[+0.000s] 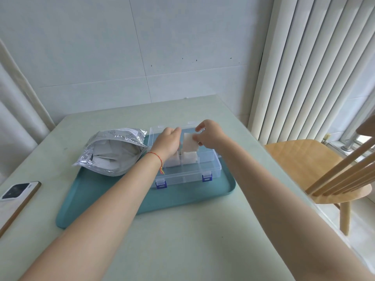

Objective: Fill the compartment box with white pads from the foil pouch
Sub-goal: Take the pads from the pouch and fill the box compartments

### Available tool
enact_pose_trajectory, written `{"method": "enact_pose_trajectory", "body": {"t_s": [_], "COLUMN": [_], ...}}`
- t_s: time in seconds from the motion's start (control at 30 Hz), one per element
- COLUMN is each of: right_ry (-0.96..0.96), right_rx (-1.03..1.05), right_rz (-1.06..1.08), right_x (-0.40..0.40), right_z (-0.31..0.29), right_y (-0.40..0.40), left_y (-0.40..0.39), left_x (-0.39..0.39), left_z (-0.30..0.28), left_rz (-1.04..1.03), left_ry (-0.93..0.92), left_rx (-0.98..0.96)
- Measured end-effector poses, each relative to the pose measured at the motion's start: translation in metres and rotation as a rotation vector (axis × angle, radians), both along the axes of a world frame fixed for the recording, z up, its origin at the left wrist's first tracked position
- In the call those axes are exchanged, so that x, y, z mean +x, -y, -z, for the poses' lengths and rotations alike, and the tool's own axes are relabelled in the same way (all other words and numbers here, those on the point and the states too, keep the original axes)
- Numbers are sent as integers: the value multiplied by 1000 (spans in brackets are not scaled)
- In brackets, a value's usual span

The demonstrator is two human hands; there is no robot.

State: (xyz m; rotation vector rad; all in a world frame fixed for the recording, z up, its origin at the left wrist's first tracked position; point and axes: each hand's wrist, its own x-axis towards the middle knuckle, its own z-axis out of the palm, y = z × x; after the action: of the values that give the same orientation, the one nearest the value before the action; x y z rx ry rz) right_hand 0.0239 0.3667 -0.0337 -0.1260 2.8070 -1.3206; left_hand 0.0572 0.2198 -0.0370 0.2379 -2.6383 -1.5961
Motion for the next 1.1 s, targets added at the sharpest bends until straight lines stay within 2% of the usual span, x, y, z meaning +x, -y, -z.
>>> {"method": "enact_pose_trajectory", "body": {"t_s": [0.13, 0.23, 0.4, 0.53, 0.8, 0.97, 1.1], "right_ry": [101, 101, 34, -44, 68, 23, 46], "right_rx": [241, 420, 516, 634, 670, 619, 656], "right_rz": [-35, -64, -59, -84, -160, -148, -174], "right_x": [-5, -8, -11, -8, -7, -2, 1], "right_z": [1, 3, 10, 13, 1, 0, 0], "right_y": [11, 18, 24, 26, 24, 20, 21], "left_y": [5, 4, 3, 1, 0, -5, -8], "left_x": [3, 5, 3, 2, -3, 1, 3], "left_z": [3, 0, -1, -2, -6, -11, -13], "left_rz": [28, 45, 113, 181, 264, 285, 302], "left_ry": [31, 46, 54, 80, 117, 98, 92], "left_rx": [13, -4, -83, -241, -502, -676, -756]}}
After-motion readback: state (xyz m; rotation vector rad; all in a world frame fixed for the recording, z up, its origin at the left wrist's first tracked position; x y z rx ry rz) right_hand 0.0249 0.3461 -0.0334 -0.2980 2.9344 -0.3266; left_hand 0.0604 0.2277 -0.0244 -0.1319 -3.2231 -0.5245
